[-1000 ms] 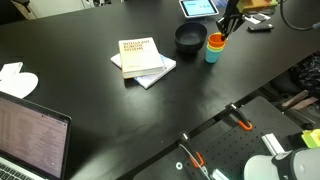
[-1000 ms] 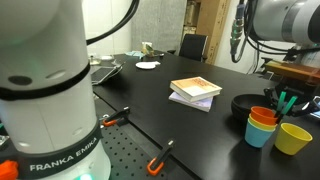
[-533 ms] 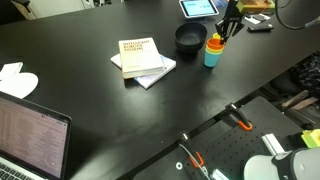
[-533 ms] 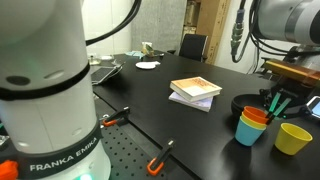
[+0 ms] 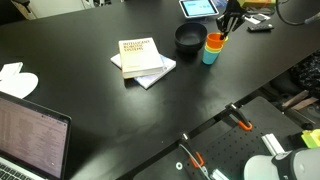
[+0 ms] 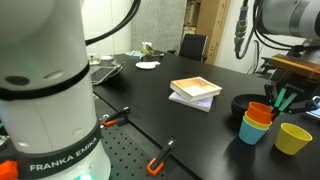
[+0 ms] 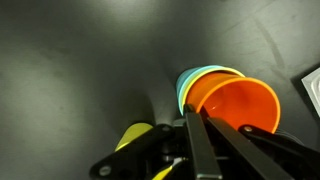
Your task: Separate the cups
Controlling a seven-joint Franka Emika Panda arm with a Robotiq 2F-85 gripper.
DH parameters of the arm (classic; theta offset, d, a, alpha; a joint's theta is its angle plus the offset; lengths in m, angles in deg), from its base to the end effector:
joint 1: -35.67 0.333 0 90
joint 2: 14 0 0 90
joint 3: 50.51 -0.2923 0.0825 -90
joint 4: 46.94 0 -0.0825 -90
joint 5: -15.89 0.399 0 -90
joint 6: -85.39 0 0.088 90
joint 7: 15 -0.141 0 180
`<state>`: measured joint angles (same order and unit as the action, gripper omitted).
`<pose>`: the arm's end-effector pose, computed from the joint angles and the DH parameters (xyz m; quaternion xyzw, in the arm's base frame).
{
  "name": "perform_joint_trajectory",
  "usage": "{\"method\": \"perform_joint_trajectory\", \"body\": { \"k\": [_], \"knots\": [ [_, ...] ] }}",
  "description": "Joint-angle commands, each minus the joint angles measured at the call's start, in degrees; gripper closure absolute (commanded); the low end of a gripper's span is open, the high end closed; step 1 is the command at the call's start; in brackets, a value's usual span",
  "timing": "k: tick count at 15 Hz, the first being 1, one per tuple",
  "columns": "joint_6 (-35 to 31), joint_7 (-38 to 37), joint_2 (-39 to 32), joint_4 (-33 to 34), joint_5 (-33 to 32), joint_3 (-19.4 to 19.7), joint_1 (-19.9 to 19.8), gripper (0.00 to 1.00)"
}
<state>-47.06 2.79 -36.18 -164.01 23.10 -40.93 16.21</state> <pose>0.5097 -0.2797 0.1767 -0.9888 0.1383 0.0460 0.0332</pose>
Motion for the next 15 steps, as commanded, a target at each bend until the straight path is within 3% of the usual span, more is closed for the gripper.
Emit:
{"method": "perform_joint_trajectory", "body": {
  "k": [1, 9, 15],
  "knots": [
    [-0.5, 1.6, 3.3, -0.9, 0.8, -0.3, -0.6, 0.95],
    [-0.7, 0.9, 8.9, -0.5, -4.4, 2.6, 0.1, 0.95],
    [-1.3, -0.2, 7.2, 1.2, -7.4, 5.9, -1.1, 0.95]
  ]
}}
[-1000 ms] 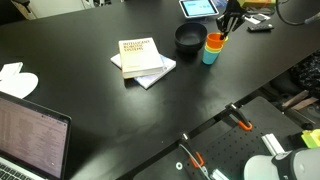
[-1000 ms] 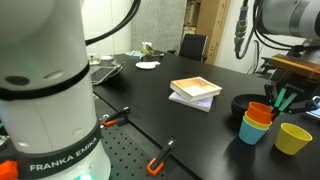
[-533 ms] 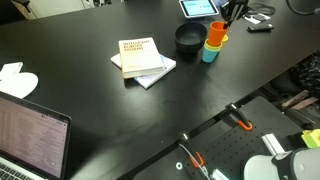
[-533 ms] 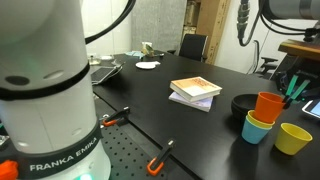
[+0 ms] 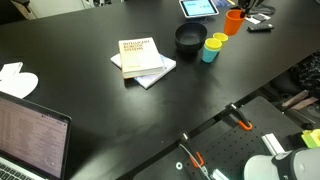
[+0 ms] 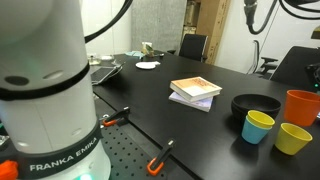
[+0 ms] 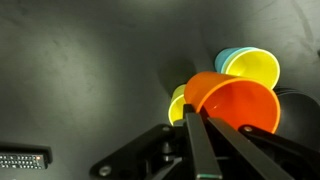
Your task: Separate the cups
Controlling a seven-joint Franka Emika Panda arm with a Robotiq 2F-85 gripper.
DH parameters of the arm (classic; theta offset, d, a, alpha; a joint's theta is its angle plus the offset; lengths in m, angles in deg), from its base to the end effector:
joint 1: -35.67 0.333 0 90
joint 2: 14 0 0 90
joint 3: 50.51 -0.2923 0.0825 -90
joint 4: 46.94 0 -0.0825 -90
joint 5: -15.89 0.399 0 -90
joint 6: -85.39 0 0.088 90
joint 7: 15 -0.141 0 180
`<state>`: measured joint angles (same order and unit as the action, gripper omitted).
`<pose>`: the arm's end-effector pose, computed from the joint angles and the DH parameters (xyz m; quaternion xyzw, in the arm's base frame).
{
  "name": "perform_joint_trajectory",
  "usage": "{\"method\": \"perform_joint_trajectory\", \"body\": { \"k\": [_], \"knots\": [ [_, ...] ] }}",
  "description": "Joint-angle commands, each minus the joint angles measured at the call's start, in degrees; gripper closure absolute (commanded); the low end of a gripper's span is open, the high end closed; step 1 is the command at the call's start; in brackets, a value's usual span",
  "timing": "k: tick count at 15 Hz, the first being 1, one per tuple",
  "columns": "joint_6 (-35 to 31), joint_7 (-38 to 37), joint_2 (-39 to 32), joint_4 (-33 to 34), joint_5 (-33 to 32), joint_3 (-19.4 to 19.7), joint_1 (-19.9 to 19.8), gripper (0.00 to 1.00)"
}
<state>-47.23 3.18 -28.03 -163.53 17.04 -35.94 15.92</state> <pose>0.4969 -0.3378 0.2662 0.9893 -0.1426 0.0092 0.0301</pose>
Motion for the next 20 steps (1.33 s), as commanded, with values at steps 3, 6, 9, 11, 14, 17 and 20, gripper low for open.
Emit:
{"method": "perform_joint_trajectory", "body": {
  "k": [3, 6, 9, 11, 14, 17, 20],
  "knots": [
    [-2.6, 0.3, -2.8, 0.3, -0.2, 1.4, -2.0, 0.95],
    [-8.1, 2.1, -5.6, -0.7, 2.1, 0.5, -3.7, 0.95],
    [-11.8, 2.4, -8.8, -1.2, 2.8, -0.3, -4.7, 0.95],
    [-13.4, 2.6, -10.6, -1.2, 2.9, -1.0, -5.3, 0.95],
    [-16.1, 3.8, -12.3, -1.3, 4.3, -3.0, -6.6, 0.95],
    [-17.7, 4.0, -13.2, -1.3, 4.2, -4.2, -7.2, 0.90],
    [-18.0, 3.3, -13.6, -1.1, 3.4, -4.2, -7.1, 0.63]
  ]
}}
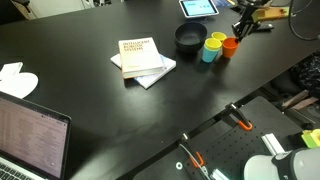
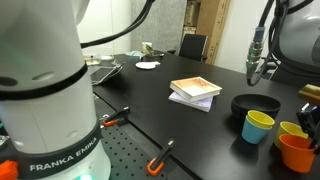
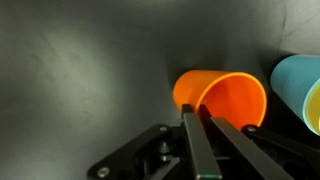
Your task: Separate the cups
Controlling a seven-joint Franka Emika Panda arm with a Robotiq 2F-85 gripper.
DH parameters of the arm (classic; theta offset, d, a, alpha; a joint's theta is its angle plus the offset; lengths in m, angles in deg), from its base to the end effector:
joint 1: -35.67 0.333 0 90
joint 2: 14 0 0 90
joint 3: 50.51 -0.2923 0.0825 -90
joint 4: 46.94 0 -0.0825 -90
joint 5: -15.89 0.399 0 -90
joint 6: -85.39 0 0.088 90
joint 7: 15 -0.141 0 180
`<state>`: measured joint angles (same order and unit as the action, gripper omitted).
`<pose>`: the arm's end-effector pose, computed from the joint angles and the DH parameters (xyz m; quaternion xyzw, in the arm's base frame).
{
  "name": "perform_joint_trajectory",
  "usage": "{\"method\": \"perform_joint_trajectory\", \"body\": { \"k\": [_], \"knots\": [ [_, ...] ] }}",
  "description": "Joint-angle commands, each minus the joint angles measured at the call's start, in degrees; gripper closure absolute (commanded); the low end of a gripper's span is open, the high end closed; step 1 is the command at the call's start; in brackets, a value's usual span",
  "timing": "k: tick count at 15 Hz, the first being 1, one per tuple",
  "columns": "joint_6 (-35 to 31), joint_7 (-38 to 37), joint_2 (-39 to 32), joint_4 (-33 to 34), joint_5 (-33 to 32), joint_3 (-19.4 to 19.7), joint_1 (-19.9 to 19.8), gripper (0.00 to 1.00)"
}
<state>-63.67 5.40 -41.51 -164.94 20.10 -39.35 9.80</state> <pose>0.4767 -0.3651 0.1422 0.9857 -0.1627 0.0203 0.0389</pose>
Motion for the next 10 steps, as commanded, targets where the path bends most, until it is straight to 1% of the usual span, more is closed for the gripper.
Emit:
{"method": "perform_joint_trajectory", "body": {
  "k": [1, 3, 5, 8, 9, 10],
  "knots": [
    [-1.6, 0.3, 0.0, 0.3, -0.5, -0.1, -0.5, 0.57],
    [-1.4, -1.5, 0.9, 0.2, -2.1, 1.2, 0.7, 0.42],
    [-2.1, -1.8, 2.6, -0.3, -2.8, 1.2, 1.0, 0.28],
    [-1.2, -2.3, 5.6, -1.5, -3.6, 1.0, 2.3, 0.05],
    [-1.0, -1.9, 6.6, -2.2, -3.4, 0.4, 2.6, 0.00],
    [-1.4, -1.7, 7.2, -2.7, -3.5, 0.2, 3.2, 0.00]
  ]
}}
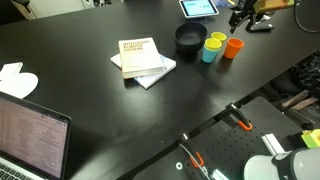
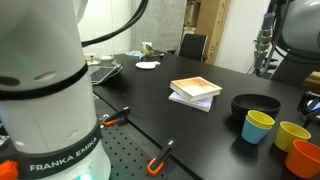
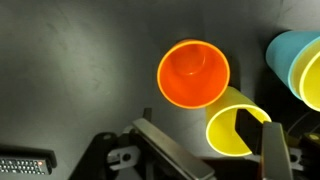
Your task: Separate the cups
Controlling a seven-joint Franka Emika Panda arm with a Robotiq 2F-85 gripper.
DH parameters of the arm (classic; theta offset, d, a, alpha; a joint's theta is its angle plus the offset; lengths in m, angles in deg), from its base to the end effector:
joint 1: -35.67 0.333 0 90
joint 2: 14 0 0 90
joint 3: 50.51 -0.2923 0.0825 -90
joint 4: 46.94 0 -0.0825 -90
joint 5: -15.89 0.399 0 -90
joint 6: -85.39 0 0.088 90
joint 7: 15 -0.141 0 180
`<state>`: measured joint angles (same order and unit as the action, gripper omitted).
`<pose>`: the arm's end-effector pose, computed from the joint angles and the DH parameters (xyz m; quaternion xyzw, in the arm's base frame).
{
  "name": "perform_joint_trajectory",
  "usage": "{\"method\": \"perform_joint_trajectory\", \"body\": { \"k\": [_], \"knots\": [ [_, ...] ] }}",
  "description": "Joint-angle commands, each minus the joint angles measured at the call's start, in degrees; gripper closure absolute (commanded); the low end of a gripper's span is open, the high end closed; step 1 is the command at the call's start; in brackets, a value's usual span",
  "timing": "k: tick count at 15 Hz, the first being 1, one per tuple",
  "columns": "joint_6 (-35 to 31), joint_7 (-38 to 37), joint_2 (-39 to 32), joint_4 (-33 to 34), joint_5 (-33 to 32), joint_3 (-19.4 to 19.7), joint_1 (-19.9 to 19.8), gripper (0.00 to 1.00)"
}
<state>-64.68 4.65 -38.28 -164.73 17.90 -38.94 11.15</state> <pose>0.4947 -0.3634 0.1794 0.9861 -0.1453 0.0514 0.0619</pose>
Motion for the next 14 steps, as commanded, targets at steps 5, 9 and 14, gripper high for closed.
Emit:
{"method": "perform_joint_trajectory", "body": {
  "k": [5, 9, 14],
  "knots": [
    [-1.8, -1.1, 5.6, -6.5, -1.8, -1.3, 5.1, 0.00],
    [-2.2, -1.3, 5.5, -8.5, -3.2, -1.3, 6.8, 0.00],
    [-3.9, -0.2, 4.8, -10.2, -2.8, -2.5, 7.2, 0.00]
  ]
}}
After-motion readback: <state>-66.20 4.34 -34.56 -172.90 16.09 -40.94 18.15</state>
